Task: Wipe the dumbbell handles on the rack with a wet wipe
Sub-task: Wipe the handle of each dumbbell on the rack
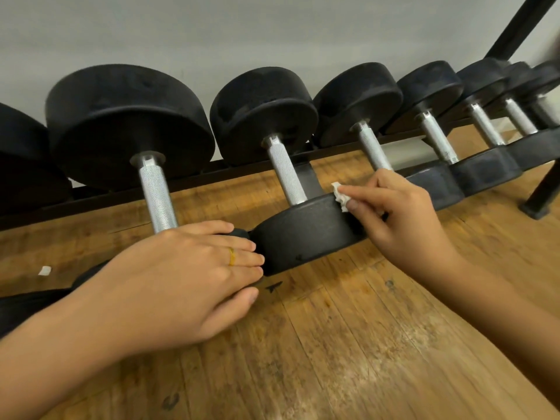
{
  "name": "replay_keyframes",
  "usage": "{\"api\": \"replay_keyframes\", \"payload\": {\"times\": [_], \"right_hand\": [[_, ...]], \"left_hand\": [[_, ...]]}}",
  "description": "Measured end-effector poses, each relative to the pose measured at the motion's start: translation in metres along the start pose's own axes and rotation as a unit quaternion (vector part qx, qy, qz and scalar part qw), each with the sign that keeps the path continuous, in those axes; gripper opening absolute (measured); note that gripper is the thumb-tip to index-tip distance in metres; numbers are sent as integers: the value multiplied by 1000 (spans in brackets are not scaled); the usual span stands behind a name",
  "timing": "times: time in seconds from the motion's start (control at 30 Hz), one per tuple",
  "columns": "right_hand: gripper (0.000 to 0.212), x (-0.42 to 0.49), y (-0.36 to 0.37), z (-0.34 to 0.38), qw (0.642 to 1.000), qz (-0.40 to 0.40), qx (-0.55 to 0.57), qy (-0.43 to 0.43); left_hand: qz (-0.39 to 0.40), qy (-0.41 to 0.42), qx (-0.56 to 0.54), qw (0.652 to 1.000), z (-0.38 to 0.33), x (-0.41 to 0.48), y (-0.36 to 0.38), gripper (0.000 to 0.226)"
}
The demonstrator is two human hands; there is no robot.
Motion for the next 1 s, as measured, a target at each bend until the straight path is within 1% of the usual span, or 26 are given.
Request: {"api": "replay_keyframes", "payload": {"times": [0.07,0.17,0.2,0.23,0.33,0.4,0.43,0.53,0.6,0.67,0.77,0.83,1.0], "right_hand": [[24,-12,2,12,999,18,-16,-31],[26,-30,5,35,987,73,-55,-134],[26,-28,5,37,983,82,-65,-148],[27,-20,5,36,984,80,-70,-145],[31,2,4,30,992,42,-75,-94],[32,-5,7,29,992,18,-93,-81],[36,-17,10,28,991,20,-104,-83],[56,-58,22,27,983,90,-106,-116],[54,-68,25,28,980,126,-85,-129],[58,-58,26,31,978,150,-73,-126],[65,-36,27,37,977,160,-62,-123],[65,-34,27,39,978,160,-55,-119],[63,-49,22,40,970,167,-75,-157]], "left_hand": [[4,1,1,1000,-1,0,1,45],[7,-5,-6,1000,1,-1,2,46],[8,-8,-7,1000,2,-2,2,46],[8,-8,-7,1000,2,-1,2,45],[3,-9,-10,1000,1,0,0,45],[7,-5,-10,1000,0,0,1,45],[9,-5,-10,1000,0,0,1,45],[8,-6,-8,1000,1,-2,2,46],[7,-9,-10,1000,2,-2,3,46],[5,-8,-16,1000,2,-1,2,45],[2,-5,-11,1000,2,0,2,44],[4,-5,-9,1000,1,0,2,44],[0,-8,-3,1000,1,-1,4,45]]}}
Point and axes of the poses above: each hand's wrist, its own x-axis towards the middle knuckle, its own y-axis out of the palm, z = x × y, the point moved 7 cm from there along x, towards the middle knuckle
